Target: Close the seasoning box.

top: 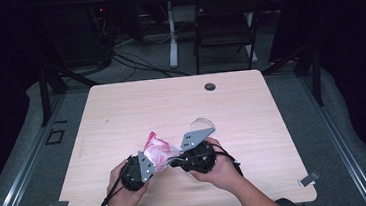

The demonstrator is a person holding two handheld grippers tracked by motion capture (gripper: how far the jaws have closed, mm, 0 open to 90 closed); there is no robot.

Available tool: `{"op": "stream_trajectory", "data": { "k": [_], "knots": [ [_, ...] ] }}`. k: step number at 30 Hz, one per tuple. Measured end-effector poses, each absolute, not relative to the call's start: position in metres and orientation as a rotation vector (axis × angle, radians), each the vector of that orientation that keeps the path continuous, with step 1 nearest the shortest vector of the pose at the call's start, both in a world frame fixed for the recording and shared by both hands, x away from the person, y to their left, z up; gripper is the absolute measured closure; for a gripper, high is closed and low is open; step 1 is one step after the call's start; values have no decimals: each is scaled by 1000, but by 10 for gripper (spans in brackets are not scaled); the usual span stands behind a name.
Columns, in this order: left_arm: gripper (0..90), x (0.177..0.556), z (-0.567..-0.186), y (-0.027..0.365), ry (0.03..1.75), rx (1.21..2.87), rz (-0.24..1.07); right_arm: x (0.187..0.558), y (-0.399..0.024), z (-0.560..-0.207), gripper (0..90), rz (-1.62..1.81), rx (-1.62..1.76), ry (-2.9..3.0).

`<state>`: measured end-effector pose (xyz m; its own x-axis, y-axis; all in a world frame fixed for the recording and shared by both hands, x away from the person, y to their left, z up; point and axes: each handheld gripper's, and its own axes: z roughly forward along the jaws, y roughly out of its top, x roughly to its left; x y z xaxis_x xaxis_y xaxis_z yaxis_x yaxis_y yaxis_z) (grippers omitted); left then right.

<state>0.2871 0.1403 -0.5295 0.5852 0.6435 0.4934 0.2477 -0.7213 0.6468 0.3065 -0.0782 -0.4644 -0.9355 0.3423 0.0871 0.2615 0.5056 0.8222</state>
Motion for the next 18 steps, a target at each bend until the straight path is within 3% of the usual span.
{"op": "stream_trajectory", "data": {
  "k": [18],
  "knots": [
    [615,293,-511,130,617,2327,1186,321,-95,-465,900,1523,742,2672]
  ]
}}
